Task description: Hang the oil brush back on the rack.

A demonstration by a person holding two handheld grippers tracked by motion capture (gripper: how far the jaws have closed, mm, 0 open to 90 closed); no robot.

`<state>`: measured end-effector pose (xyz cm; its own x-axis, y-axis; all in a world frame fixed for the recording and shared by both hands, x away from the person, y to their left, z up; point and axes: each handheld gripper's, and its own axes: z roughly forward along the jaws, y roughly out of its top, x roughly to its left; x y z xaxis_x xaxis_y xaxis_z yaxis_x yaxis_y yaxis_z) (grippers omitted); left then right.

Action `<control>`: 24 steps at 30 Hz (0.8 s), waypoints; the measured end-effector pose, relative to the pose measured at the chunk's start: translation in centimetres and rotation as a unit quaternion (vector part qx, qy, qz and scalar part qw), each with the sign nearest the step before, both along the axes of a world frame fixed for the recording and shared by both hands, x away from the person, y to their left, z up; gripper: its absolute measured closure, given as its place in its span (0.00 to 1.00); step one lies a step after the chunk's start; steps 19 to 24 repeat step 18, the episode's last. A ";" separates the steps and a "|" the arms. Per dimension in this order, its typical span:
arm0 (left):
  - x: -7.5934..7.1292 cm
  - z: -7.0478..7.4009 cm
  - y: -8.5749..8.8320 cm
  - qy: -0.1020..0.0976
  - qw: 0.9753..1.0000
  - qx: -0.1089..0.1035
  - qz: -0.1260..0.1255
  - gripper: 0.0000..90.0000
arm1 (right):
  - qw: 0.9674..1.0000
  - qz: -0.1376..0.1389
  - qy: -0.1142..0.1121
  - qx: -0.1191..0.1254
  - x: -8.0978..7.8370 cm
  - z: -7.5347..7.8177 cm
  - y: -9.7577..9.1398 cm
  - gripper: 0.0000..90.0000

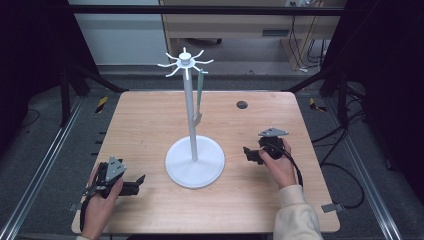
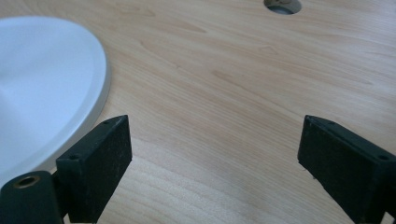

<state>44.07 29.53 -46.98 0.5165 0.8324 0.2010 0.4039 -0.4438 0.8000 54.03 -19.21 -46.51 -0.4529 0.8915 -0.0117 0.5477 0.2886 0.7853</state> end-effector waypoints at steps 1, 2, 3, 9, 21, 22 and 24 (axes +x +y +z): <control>0.0 0.0 0.0 -0.001 1.000 0.000 0.002 0.03 | 1.000 0.008 0.000 -0.005 0.0 -0.3 0.2 0.12; 0.0 0.0 0.1 0.000 1.000 -0.002 0.002 0.03 | 1.000 0.010 0.000 -0.004 0.0 -0.5 0.3 0.12; 0.0 0.0 0.1 0.000 1.000 -0.006 0.003 0.03 | 1.000 0.014 0.001 -0.001 0.0 -0.6 0.4 0.12; 0.0 0.1 0.6 0.001 1.000 -0.008 0.010 0.03 | 1.000 0.024 0.014 0.006 0.2 -1.6 0.6 0.12; -0.1 0.2 1.2 -0.006 1.000 -0.008 0.024 0.03 | 0.999 0.040 0.014 0.000 0.1 -1.8 1.5 0.12; -0.1 0.2 1.2 -0.006 1.000 -0.008 0.024 0.03 | 0.999 0.040 0.014 0.000 0.1 -1.8 1.5 0.12; -0.1 0.2 1.2 -0.006 1.000 -0.008 0.024 0.03 | 0.999 0.040 0.014 0.000 0.1 -1.8 1.5 0.12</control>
